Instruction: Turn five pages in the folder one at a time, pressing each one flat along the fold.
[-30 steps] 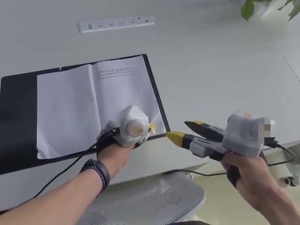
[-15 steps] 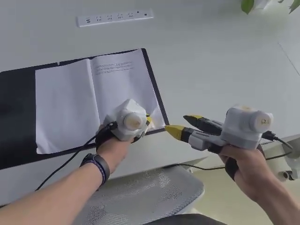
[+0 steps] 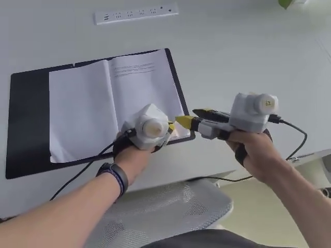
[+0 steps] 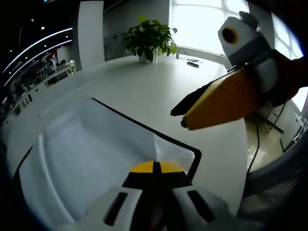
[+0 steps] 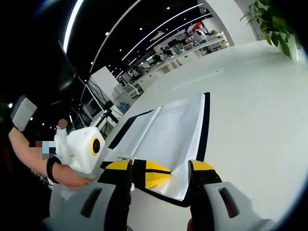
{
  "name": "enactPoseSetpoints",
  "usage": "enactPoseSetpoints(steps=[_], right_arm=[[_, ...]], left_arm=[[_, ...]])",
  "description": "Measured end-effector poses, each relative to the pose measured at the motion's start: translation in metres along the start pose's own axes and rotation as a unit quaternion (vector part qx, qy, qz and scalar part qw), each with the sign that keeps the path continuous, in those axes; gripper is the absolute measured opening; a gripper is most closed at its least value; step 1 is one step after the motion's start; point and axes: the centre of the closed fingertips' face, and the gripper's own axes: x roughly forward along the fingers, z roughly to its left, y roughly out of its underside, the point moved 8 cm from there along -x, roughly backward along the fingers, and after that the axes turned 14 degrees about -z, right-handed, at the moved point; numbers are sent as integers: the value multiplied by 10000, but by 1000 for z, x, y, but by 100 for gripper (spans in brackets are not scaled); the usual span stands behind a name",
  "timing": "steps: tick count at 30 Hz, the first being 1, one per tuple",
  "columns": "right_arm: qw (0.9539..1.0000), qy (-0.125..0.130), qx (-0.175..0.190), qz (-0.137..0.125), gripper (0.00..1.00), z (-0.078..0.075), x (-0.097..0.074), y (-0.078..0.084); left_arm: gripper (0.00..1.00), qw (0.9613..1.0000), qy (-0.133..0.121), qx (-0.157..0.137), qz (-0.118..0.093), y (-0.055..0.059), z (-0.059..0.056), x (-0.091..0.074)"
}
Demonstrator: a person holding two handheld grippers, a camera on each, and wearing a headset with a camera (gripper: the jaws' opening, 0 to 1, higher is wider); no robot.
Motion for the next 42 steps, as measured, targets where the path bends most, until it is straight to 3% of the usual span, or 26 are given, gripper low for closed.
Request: enactPoseSetpoints(steps=[6, 18, 26, 33, 42], right_arm=[[9995, -95, 260, 144, 43, 1, 17, 7], [9985, -134, 478, 248, 37, -5, 27, 13], [9968, 142, 769, 164, 16, -23, 32, 14], [9959, 263, 854, 119, 0, -26, 35, 13], [9951, 234, 950, 165, 0, -25, 31, 12]], left_arm=[[0, 10000, -26, -50, -3, 0, 0, 1], [0, 9999, -57, -133, -15, 0, 1, 3], [0, 9998, -86, -190, -34, 0, 0, 4], [0, 9997, -75, -226, -26, -1, 0, 4], [0, 9996, -53, -276, 33, -3, -1, 4]])
